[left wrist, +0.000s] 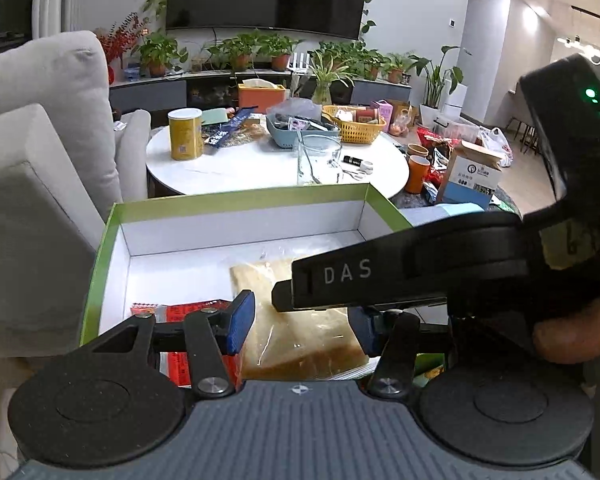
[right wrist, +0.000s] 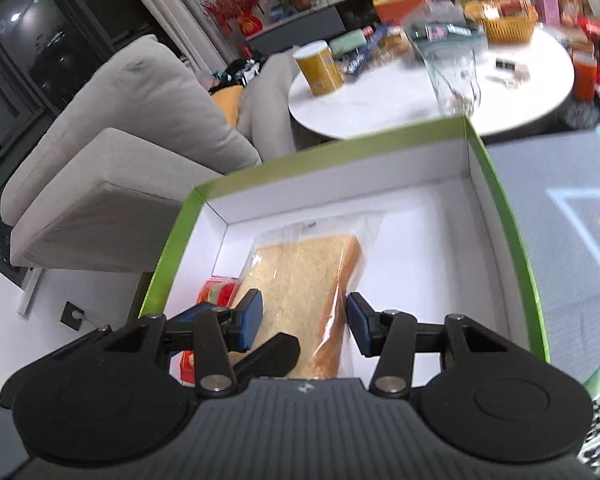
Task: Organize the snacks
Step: 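Lower the bread slice into the box and open the right gripper, then grasp the yellow-and-red striped snack bag with the right gripper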
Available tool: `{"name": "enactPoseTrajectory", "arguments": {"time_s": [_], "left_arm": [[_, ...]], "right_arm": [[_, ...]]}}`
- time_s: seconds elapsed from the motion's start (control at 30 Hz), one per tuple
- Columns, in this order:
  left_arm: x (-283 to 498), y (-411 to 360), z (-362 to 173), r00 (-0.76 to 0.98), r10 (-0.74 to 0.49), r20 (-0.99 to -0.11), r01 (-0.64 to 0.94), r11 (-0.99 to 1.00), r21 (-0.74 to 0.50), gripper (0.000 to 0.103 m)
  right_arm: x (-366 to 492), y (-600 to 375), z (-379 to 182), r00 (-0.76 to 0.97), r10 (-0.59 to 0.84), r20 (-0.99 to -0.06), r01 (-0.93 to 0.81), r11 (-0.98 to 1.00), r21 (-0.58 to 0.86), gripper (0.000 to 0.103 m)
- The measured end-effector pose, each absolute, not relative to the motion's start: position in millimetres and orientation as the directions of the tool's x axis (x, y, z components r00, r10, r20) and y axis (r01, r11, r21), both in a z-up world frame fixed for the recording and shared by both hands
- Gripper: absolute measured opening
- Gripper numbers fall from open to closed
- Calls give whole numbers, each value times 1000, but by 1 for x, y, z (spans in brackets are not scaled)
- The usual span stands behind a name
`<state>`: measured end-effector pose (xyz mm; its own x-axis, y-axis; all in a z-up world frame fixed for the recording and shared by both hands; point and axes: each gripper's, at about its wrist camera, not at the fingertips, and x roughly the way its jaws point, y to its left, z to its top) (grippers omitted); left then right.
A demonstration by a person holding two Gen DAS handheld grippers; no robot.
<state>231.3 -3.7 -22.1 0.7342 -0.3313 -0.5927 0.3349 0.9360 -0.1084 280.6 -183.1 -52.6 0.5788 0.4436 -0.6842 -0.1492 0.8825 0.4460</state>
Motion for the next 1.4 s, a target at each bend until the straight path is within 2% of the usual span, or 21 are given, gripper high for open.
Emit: {"name": "enactPoseTrajectory", "arguments": {"time_s": [0.17,0.33,0.4,0.5,0.7,0.93,0.97,1.2,1.4], "left_arm": [[236,0,-28,717,-339,-609,335,934,-125,48],[238,-4,-31,738,-257,-623,300,953,-38,50],[237,-1,-30,737,-249,-629,286,957,-44,50],[228,2,-20,739,-273,-616,288,955,-77,50],[193,1,8,777,-276,-565,303,952,-48,50],[153,-3,21,786,-283,-550,307,950,-51,53],[148,-4,21,783,-285,-554,307,950,-54,57],[111,-14,10,746,-317,-586,344,936,-70,63],[94,-29,-6,714,-326,-619,375,925,-54,64]], "right_arm": [[287,-184,-60,558,453,-696,-133,876,464,65],[284,-184,-51,597,415,-687,-150,898,413,65],[280,-186,-44,613,411,-675,-158,901,405,65],[271,-191,-36,622,417,-663,-162,897,412,65],[246,-200,-14,650,417,-636,-171,895,412,65],[207,-213,1,669,418,-615,-181,894,410,65],[200,-217,1,671,419,-612,-177,892,416,65],[166,-243,-14,668,400,-628,-121,891,438,66],[147,-264,-34,656,366,-660,-64,898,434,66]]}}
